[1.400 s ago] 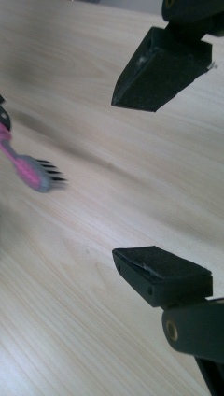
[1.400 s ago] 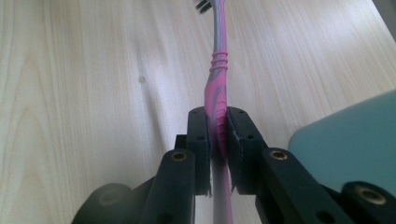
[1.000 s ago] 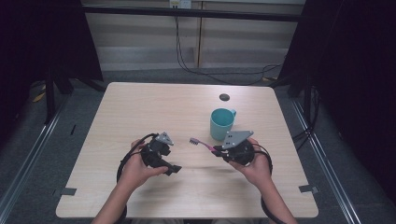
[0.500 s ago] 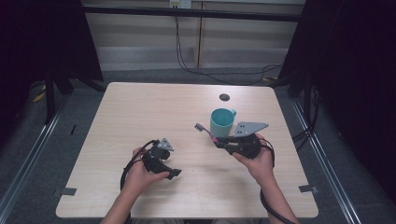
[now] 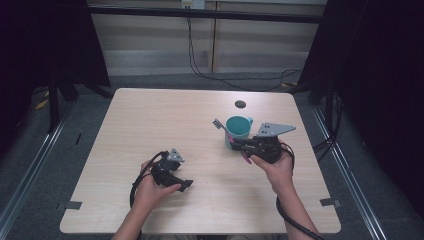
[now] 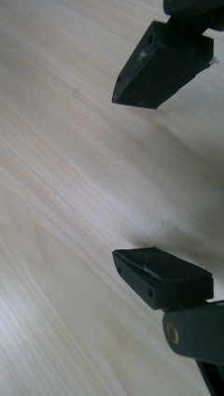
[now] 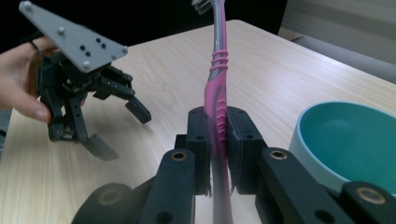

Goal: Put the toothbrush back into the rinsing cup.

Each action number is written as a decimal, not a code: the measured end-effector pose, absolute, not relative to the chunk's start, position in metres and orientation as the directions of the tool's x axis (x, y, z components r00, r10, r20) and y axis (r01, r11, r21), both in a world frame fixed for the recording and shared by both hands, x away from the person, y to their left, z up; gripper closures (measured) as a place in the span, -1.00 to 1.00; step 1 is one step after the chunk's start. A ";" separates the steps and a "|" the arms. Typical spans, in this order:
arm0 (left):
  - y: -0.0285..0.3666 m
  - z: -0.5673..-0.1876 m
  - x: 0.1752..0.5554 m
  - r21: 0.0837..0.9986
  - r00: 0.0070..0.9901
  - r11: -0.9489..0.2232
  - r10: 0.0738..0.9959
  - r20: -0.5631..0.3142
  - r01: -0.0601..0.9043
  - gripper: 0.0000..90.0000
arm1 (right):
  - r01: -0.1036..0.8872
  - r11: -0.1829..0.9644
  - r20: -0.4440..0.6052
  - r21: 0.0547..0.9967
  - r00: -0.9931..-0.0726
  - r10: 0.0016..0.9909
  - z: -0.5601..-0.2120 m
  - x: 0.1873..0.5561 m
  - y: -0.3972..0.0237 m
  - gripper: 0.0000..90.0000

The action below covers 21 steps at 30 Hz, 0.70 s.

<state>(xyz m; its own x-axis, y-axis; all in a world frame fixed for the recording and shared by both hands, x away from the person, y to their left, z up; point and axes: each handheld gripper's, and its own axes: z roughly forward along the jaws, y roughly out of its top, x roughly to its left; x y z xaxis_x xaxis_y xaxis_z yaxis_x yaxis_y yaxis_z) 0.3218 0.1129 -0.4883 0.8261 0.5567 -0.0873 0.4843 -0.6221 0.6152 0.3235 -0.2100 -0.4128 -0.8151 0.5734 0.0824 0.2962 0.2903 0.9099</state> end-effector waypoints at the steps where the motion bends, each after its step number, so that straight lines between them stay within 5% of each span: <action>1: 0.113 -0.489 0.322 0.614 0.824 -0.621 0.560 -0.087 0.487 -0.54 | 0.298 0.280 0.089 0.913 -0.813 0.575 -0.413 0.324 -0.211 0.79; 21: 0.113 -0.496 0.320 0.643 0.829 -0.608 0.554 -0.077 0.466 -0.55 | 0.317 0.174 0.155 0.932 -0.785 0.600 -0.408 0.336 -0.215 0.79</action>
